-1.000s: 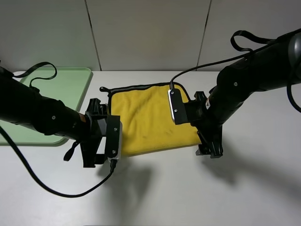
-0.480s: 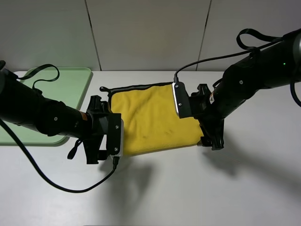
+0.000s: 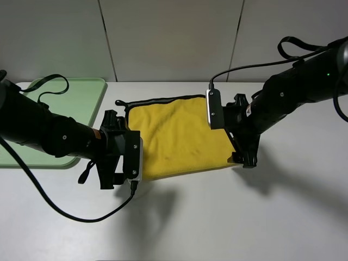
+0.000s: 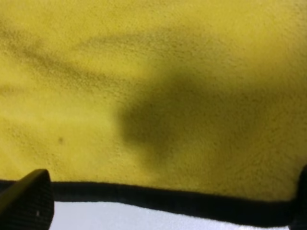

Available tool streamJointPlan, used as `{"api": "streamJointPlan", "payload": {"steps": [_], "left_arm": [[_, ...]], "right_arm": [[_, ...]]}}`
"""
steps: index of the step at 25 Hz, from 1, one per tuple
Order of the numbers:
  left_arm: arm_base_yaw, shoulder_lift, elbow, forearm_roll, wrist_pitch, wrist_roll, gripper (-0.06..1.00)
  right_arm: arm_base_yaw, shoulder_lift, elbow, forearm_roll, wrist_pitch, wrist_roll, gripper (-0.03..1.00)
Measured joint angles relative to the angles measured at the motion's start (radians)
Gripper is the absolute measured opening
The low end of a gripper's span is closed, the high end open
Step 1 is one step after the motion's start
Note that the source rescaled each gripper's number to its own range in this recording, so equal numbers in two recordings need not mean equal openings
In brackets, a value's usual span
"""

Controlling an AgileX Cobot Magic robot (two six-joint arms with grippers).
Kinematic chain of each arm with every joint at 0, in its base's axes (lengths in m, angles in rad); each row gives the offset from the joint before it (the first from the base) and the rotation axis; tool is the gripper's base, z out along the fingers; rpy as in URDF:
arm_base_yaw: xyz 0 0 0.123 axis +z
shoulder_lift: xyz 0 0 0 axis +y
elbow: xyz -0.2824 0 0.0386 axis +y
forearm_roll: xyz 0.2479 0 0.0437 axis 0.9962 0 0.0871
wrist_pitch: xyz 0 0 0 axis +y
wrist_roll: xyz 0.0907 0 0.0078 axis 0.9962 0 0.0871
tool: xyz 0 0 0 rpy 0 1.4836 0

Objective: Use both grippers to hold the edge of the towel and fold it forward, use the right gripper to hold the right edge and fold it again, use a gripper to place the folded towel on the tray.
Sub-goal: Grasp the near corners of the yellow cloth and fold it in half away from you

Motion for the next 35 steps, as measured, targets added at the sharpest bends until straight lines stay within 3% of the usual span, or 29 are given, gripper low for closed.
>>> {"api": "streamJointPlan", "payload": {"steps": [14,20,22,28,35], "left_arm": [[0.000,0.002,0.000,0.000,-0.004,0.001,0.93],[0.000,0.003,0.000,0.000,0.004,-0.001,0.85],[0.000,0.006,0.000,0.000,0.008,-0.006,0.80],[0.000,0.012,0.000,0.000,0.014,-0.009,0.58],[0.000,0.024,0.003,0.000,0.038,-0.009,0.09]], "right_arm": [[-0.002,0.078,-0.010,0.000,-0.010,0.000,1.00],[-0.042,0.081,-0.013,0.020,-0.016,0.019,1.00],[-0.057,0.081,-0.013,0.022,-0.008,0.029,0.98],[-0.078,0.084,-0.013,0.022,0.061,0.039,0.64],[-0.078,0.089,-0.013,0.042,0.091,0.095,0.39]]}}
